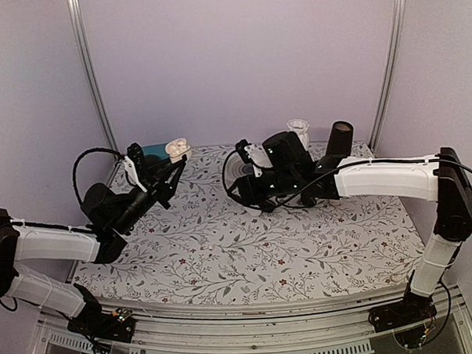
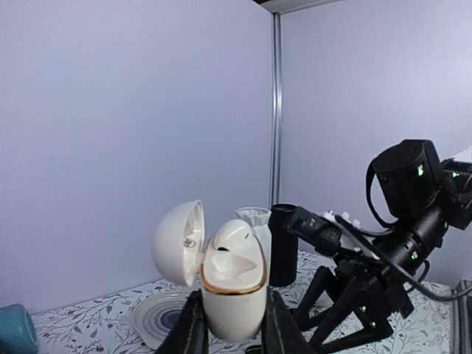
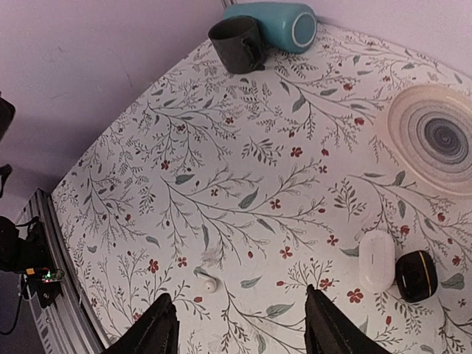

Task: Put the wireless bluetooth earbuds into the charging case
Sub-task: Adjust the left earbud at the center of the board.

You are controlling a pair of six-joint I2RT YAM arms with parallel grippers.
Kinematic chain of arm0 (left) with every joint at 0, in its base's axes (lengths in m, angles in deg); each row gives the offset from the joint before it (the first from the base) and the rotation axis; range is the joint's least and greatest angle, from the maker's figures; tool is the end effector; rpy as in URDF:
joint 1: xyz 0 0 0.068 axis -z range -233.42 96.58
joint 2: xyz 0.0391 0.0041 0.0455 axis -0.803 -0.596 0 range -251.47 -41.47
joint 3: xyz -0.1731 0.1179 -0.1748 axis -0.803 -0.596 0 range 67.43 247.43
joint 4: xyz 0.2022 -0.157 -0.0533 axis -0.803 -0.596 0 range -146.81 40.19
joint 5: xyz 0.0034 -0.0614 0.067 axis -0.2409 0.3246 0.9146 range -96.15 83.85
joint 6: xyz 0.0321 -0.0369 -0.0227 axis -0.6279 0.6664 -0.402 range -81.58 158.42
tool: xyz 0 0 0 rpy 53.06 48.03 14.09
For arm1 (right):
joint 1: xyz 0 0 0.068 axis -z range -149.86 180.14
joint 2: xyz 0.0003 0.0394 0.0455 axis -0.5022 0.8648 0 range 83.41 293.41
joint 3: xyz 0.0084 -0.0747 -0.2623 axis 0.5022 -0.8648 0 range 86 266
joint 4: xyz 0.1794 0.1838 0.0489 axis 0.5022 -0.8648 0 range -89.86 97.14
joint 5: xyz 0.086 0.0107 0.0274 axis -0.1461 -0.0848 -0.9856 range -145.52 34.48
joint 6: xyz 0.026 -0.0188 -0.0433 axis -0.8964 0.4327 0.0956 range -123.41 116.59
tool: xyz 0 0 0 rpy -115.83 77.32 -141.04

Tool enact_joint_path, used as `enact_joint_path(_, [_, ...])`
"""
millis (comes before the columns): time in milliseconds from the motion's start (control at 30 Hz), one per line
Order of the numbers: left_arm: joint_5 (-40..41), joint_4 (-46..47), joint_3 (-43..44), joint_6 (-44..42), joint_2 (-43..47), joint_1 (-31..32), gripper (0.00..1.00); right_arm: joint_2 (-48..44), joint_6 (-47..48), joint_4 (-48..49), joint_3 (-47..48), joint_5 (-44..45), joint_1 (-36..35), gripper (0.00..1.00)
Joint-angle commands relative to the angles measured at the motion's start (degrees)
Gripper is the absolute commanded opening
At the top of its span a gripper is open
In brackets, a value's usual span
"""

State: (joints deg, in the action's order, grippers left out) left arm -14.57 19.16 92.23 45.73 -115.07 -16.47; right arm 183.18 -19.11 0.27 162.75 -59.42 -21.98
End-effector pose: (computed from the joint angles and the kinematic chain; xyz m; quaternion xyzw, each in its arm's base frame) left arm 0.2004 -0.1572 0.2597 0.2043 0.5365 -0.3470 0.7417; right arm 0.2489 0.3241 0.2786 -0.2865 0.8164 0.3038 0.3990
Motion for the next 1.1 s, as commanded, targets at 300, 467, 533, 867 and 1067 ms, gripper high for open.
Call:
enact_joint_path(300, [5.48, -4.99, -0.63, -0.87, 5.25, -3.51, 0.0, 21.14, -8.99, -11.79, 14.61, -1.47, -5.55, 0.52])
enact_joint_path(467, [4.93, -5.55, -0.88, -0.62, 6.22, -4.28, 0.0, 27.39, -8.45, -16.9, 21.5, 1.76, -7.29, 0.5])
enact_joint_path(533, [4.73, -5.59, -0.96, -0.32, 6.36, -4.41, 0.0, 29.1, -7.88, -18.46, 23.35, 2.87, -7.74, 0.5])
enact_joint_path(867, [4.23, -5.29, -0.75, 0.48, 6.16, -4.73, 0.0, 33.56, -5.71, -22.83, 27.47, 6.62, -9.28, 0.5])
enact_joint_path(1067, [3.76, -5.26, -0.28, 0.76, 5.42, -4.73, 0.0, 34.27, -4.65, -24.14, 29.32, 8.77, -10.4, 0.51])
